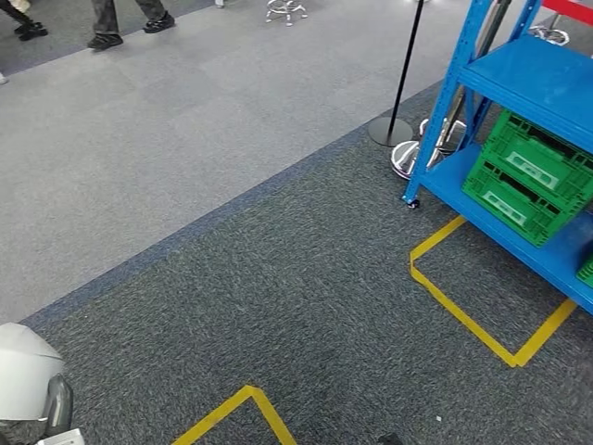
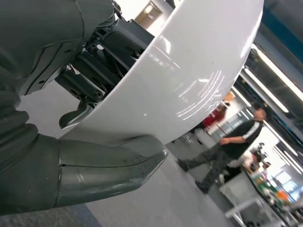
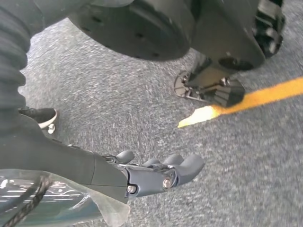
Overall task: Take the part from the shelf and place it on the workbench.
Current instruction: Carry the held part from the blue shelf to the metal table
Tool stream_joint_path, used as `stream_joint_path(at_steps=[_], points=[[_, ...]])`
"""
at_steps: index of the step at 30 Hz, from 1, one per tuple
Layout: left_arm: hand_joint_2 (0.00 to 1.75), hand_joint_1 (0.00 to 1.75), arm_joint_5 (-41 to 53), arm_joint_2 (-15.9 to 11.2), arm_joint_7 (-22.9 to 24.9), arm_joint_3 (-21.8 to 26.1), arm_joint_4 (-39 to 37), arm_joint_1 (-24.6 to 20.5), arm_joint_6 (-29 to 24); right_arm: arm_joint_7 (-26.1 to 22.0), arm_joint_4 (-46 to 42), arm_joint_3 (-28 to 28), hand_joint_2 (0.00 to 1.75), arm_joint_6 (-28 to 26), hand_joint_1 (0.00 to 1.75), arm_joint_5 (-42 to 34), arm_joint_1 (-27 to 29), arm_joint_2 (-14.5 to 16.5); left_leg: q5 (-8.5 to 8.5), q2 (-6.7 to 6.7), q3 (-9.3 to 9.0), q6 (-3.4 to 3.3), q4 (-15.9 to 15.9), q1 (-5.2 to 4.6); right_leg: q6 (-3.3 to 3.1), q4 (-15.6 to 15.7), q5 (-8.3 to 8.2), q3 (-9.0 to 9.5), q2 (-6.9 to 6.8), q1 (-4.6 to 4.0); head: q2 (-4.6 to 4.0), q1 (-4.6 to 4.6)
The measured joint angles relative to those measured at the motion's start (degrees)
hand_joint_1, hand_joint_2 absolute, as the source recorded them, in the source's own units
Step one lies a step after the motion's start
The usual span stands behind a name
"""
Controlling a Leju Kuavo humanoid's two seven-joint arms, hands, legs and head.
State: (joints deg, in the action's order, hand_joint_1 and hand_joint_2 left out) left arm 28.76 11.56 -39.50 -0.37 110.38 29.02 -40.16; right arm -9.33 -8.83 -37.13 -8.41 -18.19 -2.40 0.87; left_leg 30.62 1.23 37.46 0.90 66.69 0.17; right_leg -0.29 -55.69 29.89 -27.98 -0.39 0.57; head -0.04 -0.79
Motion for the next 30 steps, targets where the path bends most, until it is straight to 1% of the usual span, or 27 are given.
stream_joint_path(at_steps=[1, 2, 3, 4, 5, 7, 8, 9, 11, 12, 13, 14, 15, 16, 17, 18, 19, 20, 21, 22, 23, 24, 26, 27, 28, 29, 30], points=[[1.75, 1.75, 0.0, 0.0, 0.0, 0.0, 0.0, 0.0, 0.0, 0.0, 0.0, 0.0, 1.75, 0.0, 0.00, 0.0, 0.1, 0.0, 1.81, -0.35, 1.19, 0.25, 3.7, 0.12, -0.03, 0.0, -0.04, -0.22, -0.73, -0.06, 0.00, -0.01], [1.75, 1.75, 0.0, 0.0, 0.0, 0.0, 0.0, 0.0, 0.0, 0.0, 0.0, 0.0, 1.75, 0.1, 0.00, 0.0, 0.2, 0.0, 2.74, -0.52, 1.76, 0.42, 6.1, 0.21, -0.03, -0.1, -0.06, -0.33, -1.46, -0.11, 0.00, -0.01], [1.75, 1.75, 0.0, 0.0, 0.0, 0.0, 0.0, 0.0, 0.0, 0.0, 0.0, 0.0, 1.75, 0.1, 0.00, -0.1, 0.3, 0.0, 2.60, -0.65, 1.34, 0.49, 6.5, 0.27, -0.01, -0.1, -0.07, -0.41, -2.16, -0.12, 0.00, -0.01], [1.75, 1.75, 0.0, 0.0, 0.0, 0.0, 0.0, 0.1, 0.0, 0.0, 0.0, 0.0, 1.75, 0.1, 0.00, -0.1, 0.2, 0.0, 1.48, -0.84, -0.16, 0.46, 4.6, 0.32, 0.04, -0.2, -0.06, -0.42, -2.80, -0.13, 0.00, 0.00], [1.75, 1.75, 0.0, 0.0, 0.0, 0.0, 0.0, 0.1, 0.0, 0.0, 0.0, 0.0, 1.75, 0.1, 0.00, -0.1, 0.2, 0.0, -0.21, -1.34, -2.46, 0.33, 1.0, 0.32, 0.11, -0.2, -0.04, -0.25, -3.35, -0.13, 0.00, 0.00], [1.75, 1.75, 0.1, 0.0, 0.0, 0.0, 0.0, 0.0, 0.0, 0.0, 0.0, 0.0, 1.75, 0.1, 0.00, -0.1, 0.1, 0.0, -2.28, -3.53, -6.62, -0.28, -6.4, -0.03, 0.46, -0.4, 0.01, -0.02, -4.26, -0.32, 0.00, -0.01], [1.75, 1.75, 0.1, 0.0, 0.0, 0.0, 0.0, -0.1, 0.0, -0.1, 0.0, 0.0, 1.75, 0.1, 0.00, -0.1, 0.1, 0.0, -2.59, -4.41, -7.52, -0.67, -8.4, -0.27, 0.75, -0.5, -0.04, 0.03, -4.67, -0.44, 0.00, -0.06], [1.75, 1.75, 0.1, 0.0, -0.1, 0.0, 0.0, -0.1, 0.0, -0.1, 0.0, 0.0, 1.75, 0.1, 0.00, -0.1, 0.1, 0.0, -2.46, -4.83, -7.62, -1.06, -9.2, -0.52, 1.06, -0.6, -0.12, -0.08, -5.13, -0.55, 0.00, -0.05], [1.75, 1.75, 0.4, -0.1, -0.1, 0.0, 0.0, 0.0, 0.0, -0.1, 0.0, 0.0, 1.75, 0.1, 0.00, -0.1, -0.1, 0.0, -2.83, -4.08, -7.14, -1.86, -9.5, -0.55, 1.71, -0.6, -0.09, -0.30, -5.71, -0.54, 0.00, -0.07], [1.75, 1.75, 0.5, 0.0, -0.2, 0.0, 0.0, 0.0, 0.0, -0.1, 0.0, 0.0, 1.75, 0.1, 0.00, -0.1, -0.2, 0.0, -3.08, -3.64, -7.07, -2.28, -9.8, -0.44, 1.99, -1.2, 0.45, -0.66, -4.91, -0.47, 0.00, -0.12], [1.75, 1.75, 0.6, 0.0, -0.2, 0.0, 0.0, 0.0, 0.0, -0.2, 0.0, 0.0, 1.75, 0.1, 0.00, -0.1, -0.2, 0.0, -3.34, -3.22, -6.97, -2.69, -10.0, -0.31, 2.21, -2.7, 1.54, -1.47, -3.61, -0.40, 0.00, -0.24], [1.75, 1.75, 0.7, 0.0, -0.3, 0.0, 0.0, -0.1, 0.0, -0.2, 0.0, 0.0, 1.75, 0.1, 0.00, -0.1, -0.2, 0.0, -3.57, -2.80, -6.87, -3.03, -10.2, -0.21, 2.39, -5.6, 3.20, -2.92, -2.04, -0.33, 0.00, -0.34], [1.75, 1.75, 0.7, 0.0, -0.3, 0.1, 0.0, -0.2, 0.0, -0.2, 0.0, 0.0, 1.75, 0.1, 0.00, -0.2, -0.2, 0.0, -3.70, -2.35, -6.64, -3.26, -10.2, -0.26, 2.46, -9.6, 5.10, -4.75, -0.67, -0.33, 0.00, -0.46], [1.75, 1.75, 0.7, 0.0, -0.3, 0.1, 0.0, -0.2, 0.0, -0.3, 0.0, 0.0, 1.75, 0.1, 0.00, -0.3, -0.2, 0.0, -3.81, -1.87, -6.43, -3.40, -10.2, -0.33, 2.49, -13.7, 6.73, -6.71, -0.06, -0.34, 0.00, -0.50], [1.75, 1.75, 0.7, 0.0, -0.3, 0.1, 0.0, -0.3, 0.0, -0.3, 0.0, 0.0, 1.75, 0.1, 0.00, -0.4, -0.2, 0.0, -3.91, -1.36, -6.29, -3.48, -10.2, -0.40, 2.50, -16.7, 7.57, -8.17, 0.19, -0.37, 0.00, -0.49], [1.75, 1.75, 0.7, 0.0, -0.3, 0.1, 0.0, -0.3, 0.0, -0.4, 0.0, 0.0, 1.75, 0.1, 0.00, -0.4, -0.3, 0.0, -3.98, -0.80, -6.22, -3.50, -10.1, -0.45, 2.48, -17.7, 7.25, -8.63, 0.29, -0.38, 0.00, -0.49], [1.75, 1.75, 0.7, 0.0, -0.3, 0.1, 0.0, -0.3, 0.0, -0.4, 0.0, 0.0, 1.75, 0.1, 0.00, -0.4, -0.3, 0.0, -4.03, -0.19, -6.20, -3.47, -10.0, -0.48, 2.42, -16.2, 5.77, -7.92, 0.35, -0.38, 0.00, -0.49], [1.75, 1.75, 0.7, 0.0, -0.3, 0.1, 0.0, -0.3, 0.0, -0.4, 0.0, 0.0, 1.75, 0.1, 0.00, -0.4, -0.3, 0.0, -4.06, 0.43, -6.20, -3.41, -9.9, -0.49, 2.33, -12.9, 3.58, -6.28, 0.64, -0.32, 0.00, -0.49], [1.75, 1.75, 0.7, 0.0, -0.3, 0.1, 0.0, -0.3, 0.0, -0.3, 0.0, 0.0, 1.75, 0.1, 0.00, -0.4, -0.3, 0.0, -4.07, 1.03, -6.16, -3.30, -9.8, -0.50, 2.23, -8.8, 1.65, -4.32, 1.53, -0.21, 0.00, -0.50], [1.75, 1.75, 0.7, 0.0, -0.3, 0.1, 0.0, -0.3, 0.0, -0.3, 0.0, 0.0, 1.75, 0.1, 0.00, -0.4, -0.2, 0.0, -4.06, 1.60, -5.96, -3.13, -9.4, -0.59, 2.14, -5.0, 0.43, -2.59, 2.48, -0.06, 0.00, -0.48], [1.75, 1.75, 0.7, 0.1, -0.3, 0.1, 0.0, -0.3, 0.0, -0.3, 0.0, 0.0, 1.75, 0.1, 0.00, -0.4, -0.1, 0.0, -4.15, 2.08, -5.62, -2.84, -9.2, -0.65, 2.01, -2.6, -0.05, -1.46, 3.29, 0.04, 0.00, -0.43], [1.75, 1.75, 0.7, 0.1, -0.3, 0.1, 0.0, -0.4, 0.0, -0.3, 0.0, 0.0, 1.75, 0.1, 0.00, -0.4, -0.1, 0.0, -4.30, 2.53, -5.20, -2.48, -9.0, -0.66, 1.85, -1.6, 0.06, -0.99, 3.77, 0.06, 0.00, -0.43], [1.75, 1.75, 0.8, 0.1, -0.4, 0.1, 0.0, -0.3, 0.0, -0.4, 0.0, 0.0, 1.75, 0.0, 0.00, -0.4, -0.1, 0.0, -4.58, 3.23, -4.52, -1.73, -8.7, -0.52, 1.31, -1.3, -0.03, -0.92, 3.09, 0.02, 0.00, -0.42], [1.75, 1.75, 0.8, 0.1, -0.4, 0.1, 0.0, -0.3, 0.0, -0.5, 0.0, 0.0, 1.75, 0.0, 0.00, -0.4, -0.1, 0.0, -4.27, 2.96, -4.23, -1.43, -8.2, -0.48, 0.98, -1.2, -0.21, -0.93, 2.61, 0.06, 0.00, -0.39], [1.75, 1.75, 0.8, 0.1, -0.4, 0.1, 0.0, -0.3, 0.0, -0.5, 0.0, 0.0, 1.75, -0.1, 0.00, -0.4, -0.2, 0.1, -3.39, 2.30, -3.69, -1.14, -6.9, -0.47, 0.67, -1.0, -0.35, -0.91, 2.09, 0.13, 0.00, -0.25], [1.75, 1.75, 0.8, 0.0, -0.4, 0.1, 0.0, -0.4, 0.0, -0.5, 0.0, 0.0, 1.75, -0.2, 0.00, -0.4, -0.2, 0.1, -1.89, 1.37, -2.69, -0.86, -4.5, -0.43, 0.40, -0.9, -0.43, -0.88, 1.52, 0.19, 0.00, -0.15], [1.75, 1.75, 0.8, 0.0, -0.4, 0.1, 0.0, -0.5, 0.0, -0.5, 0.0, 0.0, 1.75, -0.2, 0.00, -0.4, -0.1, 0.1, 0.04, 0.39, -1.17, -0.55, -1.0, -0.35, 0.27, -0.9, -0.41, -0.91, 0.93, 0.11, 0.00, -0.04]])
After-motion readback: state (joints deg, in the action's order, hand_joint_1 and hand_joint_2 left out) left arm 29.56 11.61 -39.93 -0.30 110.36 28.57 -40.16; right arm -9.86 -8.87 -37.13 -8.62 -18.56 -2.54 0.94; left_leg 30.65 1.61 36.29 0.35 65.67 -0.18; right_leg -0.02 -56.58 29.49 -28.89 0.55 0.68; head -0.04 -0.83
